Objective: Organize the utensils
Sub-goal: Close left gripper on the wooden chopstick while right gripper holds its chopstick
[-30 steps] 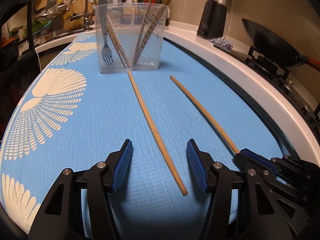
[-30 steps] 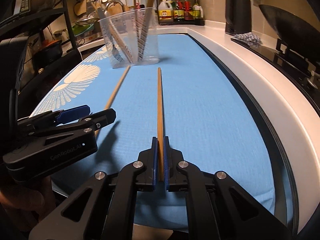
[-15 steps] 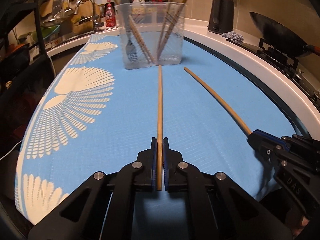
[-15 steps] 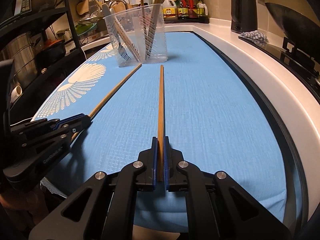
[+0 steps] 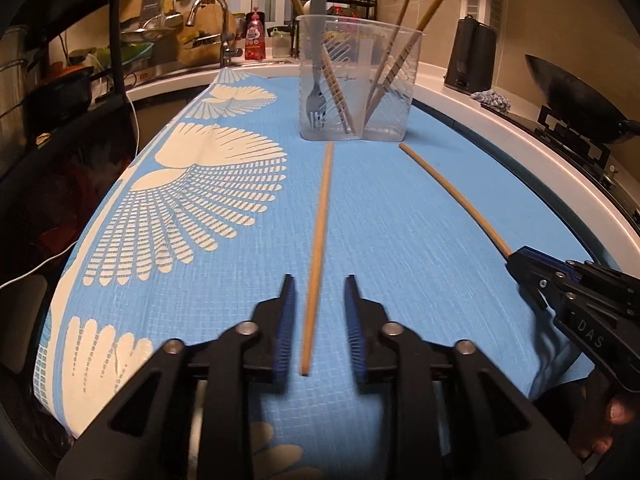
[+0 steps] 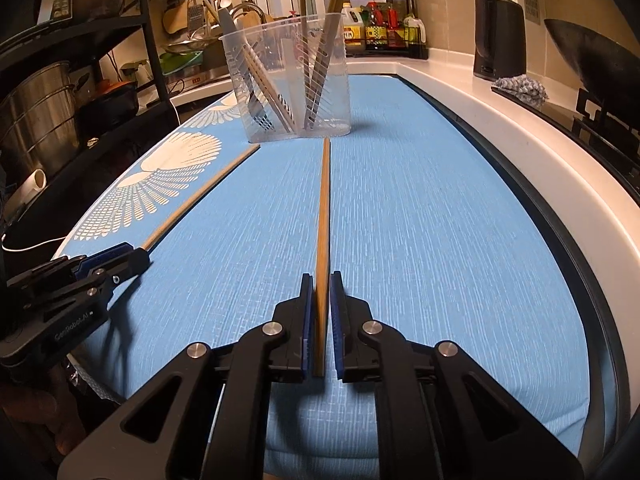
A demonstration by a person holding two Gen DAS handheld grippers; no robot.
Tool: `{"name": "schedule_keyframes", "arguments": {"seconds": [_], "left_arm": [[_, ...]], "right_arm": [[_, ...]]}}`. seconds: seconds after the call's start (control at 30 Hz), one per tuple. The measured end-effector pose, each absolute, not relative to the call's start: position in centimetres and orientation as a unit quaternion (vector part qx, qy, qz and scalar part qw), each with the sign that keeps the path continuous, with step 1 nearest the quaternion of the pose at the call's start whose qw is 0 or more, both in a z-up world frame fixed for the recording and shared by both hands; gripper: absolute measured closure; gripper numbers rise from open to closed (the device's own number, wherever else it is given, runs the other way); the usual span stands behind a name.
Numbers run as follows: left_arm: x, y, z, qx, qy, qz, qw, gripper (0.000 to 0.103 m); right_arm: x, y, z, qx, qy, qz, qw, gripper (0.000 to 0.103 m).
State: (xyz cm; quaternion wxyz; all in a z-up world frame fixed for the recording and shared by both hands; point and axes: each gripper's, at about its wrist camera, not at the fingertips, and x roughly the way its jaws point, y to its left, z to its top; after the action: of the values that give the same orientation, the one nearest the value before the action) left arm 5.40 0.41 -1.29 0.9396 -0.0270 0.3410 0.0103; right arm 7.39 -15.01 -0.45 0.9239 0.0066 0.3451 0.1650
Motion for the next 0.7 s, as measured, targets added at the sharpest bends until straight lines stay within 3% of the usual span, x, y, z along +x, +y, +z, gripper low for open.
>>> {"name": "schedule_keyframes", "arguments": {"seconds": [0.27,0.33,0.37,0.4,0.7], "left_arm": [[5.1,-0.1,-1.5,-0.016,0.327,0.016,0.945,0.067],[5.1,-0.1,-1.5,-0.017,0.325,0.015,0.945,0.076],[5.2,-0.1,-1.4,-0.016,0.325,0.013,0.945,0.090],[5.2,0.0,-1.4,-0.014,0.326,0.016,0.945,0.097],[4.8,0.9,-1.4,-0.025,0.326,0.031,0.945,0.097]], "right_arm": [[7.2,-15.1,-0.7,0.005,0.323,0.166,0.932,0.093],[7.3,-15.0,-0.6,0.005,0.323,0.164,0.932,0.095],[7.3,-14.9,-0.7,0.006,0.322,0.163,0.932,0.096],[7.4,-15.0,-0.6,0.010,0.324,0.163,0.932,0.097],[7.4,-15.7,-0.5,0.027,0.338,0.147,0.929,0.097]]}}
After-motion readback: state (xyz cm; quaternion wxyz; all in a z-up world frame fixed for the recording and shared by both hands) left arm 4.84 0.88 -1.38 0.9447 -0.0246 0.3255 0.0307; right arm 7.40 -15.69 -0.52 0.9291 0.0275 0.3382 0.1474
